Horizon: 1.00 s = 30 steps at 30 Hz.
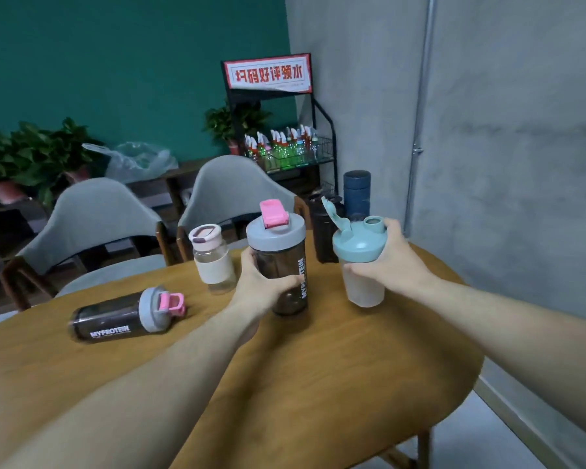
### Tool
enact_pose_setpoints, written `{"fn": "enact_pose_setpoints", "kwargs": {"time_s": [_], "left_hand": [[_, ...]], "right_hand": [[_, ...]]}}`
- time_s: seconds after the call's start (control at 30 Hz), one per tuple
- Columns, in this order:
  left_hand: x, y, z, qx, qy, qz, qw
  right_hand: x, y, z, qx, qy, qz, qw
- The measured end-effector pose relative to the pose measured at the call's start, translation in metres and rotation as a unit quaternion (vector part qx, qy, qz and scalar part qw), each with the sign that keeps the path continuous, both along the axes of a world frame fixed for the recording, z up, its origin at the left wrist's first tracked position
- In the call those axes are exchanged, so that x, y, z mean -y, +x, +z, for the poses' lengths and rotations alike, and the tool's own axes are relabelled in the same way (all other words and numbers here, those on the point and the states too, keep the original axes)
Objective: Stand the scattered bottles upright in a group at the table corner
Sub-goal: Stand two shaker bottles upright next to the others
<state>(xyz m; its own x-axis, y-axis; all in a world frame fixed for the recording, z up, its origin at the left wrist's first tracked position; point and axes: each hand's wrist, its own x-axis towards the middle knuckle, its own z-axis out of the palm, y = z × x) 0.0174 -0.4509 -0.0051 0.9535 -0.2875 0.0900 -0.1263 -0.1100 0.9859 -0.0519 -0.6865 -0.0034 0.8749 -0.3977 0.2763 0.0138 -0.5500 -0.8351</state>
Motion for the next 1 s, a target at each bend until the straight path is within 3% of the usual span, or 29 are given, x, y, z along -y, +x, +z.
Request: {"fn": "enact_pose_setpoints", "kwargs": {"time_s": [0.4, 0.87, 1.0], "left_hand": [[0.123, 0.05, -0.037, -0.025, 0.042, -0.033, 0.998], [0.157, 0.064, -0.055, -0.002, 0.042, 0.004, 0.999], [0.158, 0.06, -0.049, 0.016, 0.053, 0.016, 0.998]], "right_hand": [[0.104, 0.059, -0.031, -0.014, 0.027, -0.012, 0.999], [0.138, 0.091, -0.038, -0.096, 0.047, 0.058, 0.993], [0.131, 0.08, -0.026, -0.051, 0.057, 0.043, 0.996]]}}
